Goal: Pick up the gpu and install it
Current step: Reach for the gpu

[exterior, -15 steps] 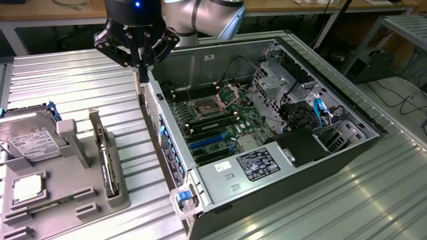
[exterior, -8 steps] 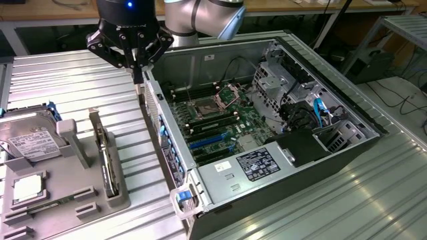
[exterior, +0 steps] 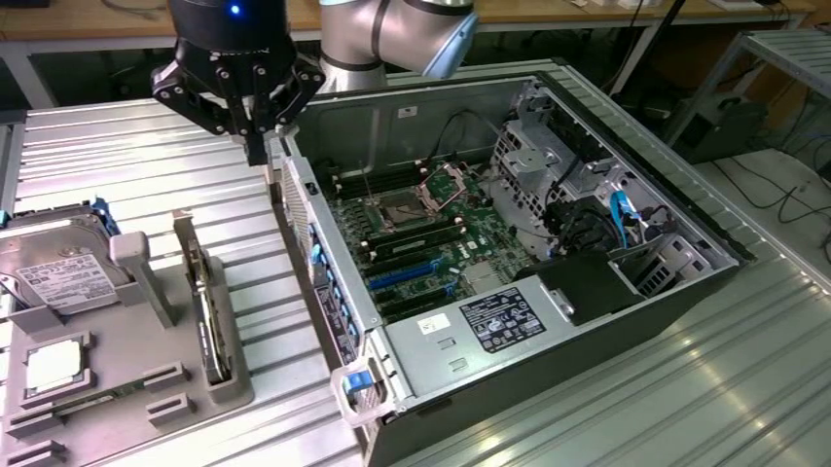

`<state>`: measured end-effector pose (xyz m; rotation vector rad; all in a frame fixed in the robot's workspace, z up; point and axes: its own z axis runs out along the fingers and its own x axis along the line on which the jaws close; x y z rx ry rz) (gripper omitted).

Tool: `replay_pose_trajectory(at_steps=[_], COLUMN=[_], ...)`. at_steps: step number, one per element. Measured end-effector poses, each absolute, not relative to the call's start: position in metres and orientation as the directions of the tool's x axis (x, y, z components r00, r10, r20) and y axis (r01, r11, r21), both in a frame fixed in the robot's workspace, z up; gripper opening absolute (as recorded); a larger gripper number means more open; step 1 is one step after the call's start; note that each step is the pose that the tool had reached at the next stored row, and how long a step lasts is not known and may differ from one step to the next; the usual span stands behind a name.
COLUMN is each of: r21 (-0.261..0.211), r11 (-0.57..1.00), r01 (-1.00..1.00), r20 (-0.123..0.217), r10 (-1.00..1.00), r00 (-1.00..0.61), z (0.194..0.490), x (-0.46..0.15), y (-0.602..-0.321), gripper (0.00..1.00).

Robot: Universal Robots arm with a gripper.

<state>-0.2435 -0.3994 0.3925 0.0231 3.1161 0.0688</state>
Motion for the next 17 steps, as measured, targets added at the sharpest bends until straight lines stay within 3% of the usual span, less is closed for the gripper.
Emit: replay_pose_trajectory(at_steps=[17], r21=[0.044], r11=[0.999], r01=[0.013], r20=[-0.024], r10=[0.014], r00=[-1.0], z=[0.392], x=[-0.266], y=[-0.411], gripper=[0.11])
